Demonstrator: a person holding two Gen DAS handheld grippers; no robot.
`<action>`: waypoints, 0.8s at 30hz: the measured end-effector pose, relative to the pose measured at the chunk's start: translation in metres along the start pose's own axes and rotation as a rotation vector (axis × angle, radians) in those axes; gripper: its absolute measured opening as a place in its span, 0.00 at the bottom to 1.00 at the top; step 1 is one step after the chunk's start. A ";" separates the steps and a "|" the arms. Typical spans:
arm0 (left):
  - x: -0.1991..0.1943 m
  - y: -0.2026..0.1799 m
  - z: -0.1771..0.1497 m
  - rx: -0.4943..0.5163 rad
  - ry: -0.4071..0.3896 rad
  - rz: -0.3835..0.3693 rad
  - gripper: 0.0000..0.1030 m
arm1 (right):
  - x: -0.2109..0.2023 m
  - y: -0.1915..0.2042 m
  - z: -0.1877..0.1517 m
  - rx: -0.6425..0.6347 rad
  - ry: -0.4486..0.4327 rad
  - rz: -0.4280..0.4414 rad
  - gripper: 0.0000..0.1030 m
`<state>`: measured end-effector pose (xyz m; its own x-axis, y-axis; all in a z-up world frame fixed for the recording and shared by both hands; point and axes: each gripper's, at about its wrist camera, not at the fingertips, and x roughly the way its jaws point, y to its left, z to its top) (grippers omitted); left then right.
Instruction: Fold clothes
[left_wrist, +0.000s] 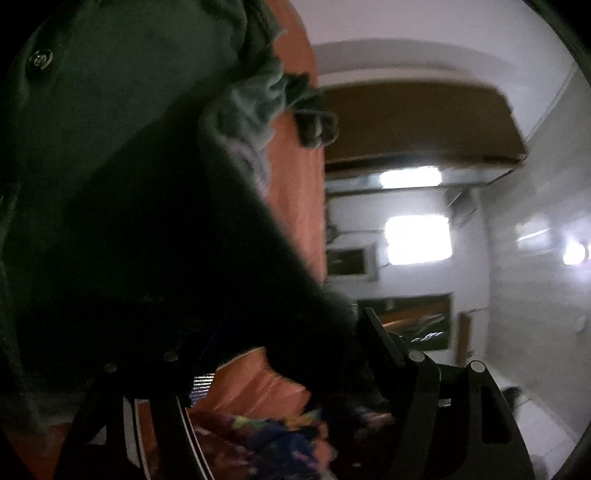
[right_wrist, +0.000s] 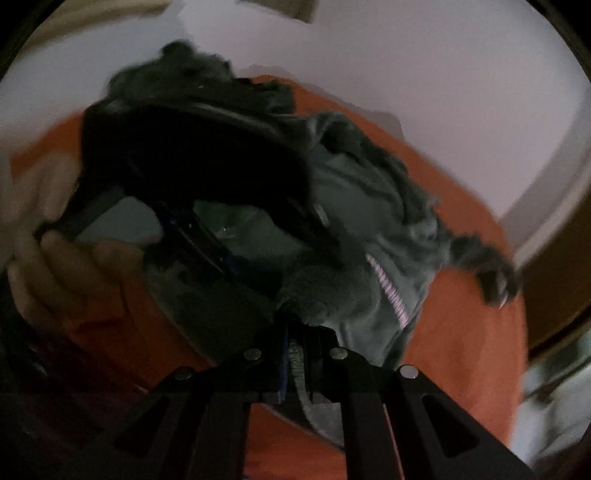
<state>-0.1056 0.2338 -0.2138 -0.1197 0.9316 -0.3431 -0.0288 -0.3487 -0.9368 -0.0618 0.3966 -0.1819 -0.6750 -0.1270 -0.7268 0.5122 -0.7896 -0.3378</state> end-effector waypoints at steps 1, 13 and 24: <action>-0.005 0.001 -0.002 -0.003 -0.011 -0.005 0.69 | 0.000 0.004 0.000 -0.035 -0.002 -0.016 0.05; 0.003 -0.001 0.016 -0.076 -0.011 -0.080 0.70 | -0.005 0.012 0.008 -0.174 -0.022 -0.038 0.05; -0.035 -0.018 0.040 -0.029 -0.062 0.026 0.16 | -0.011 0.034 0.008 -0.600 0.025 -0.092 0.05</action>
<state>-0.1407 0.2031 -0.1818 -0.1817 0.9139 -0.3629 0.0042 -0.3684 -0.9297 -0.0411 0.3665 -0.1808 -0.7220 -0.0545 -0.6898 0.6670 -0.3198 -0.6729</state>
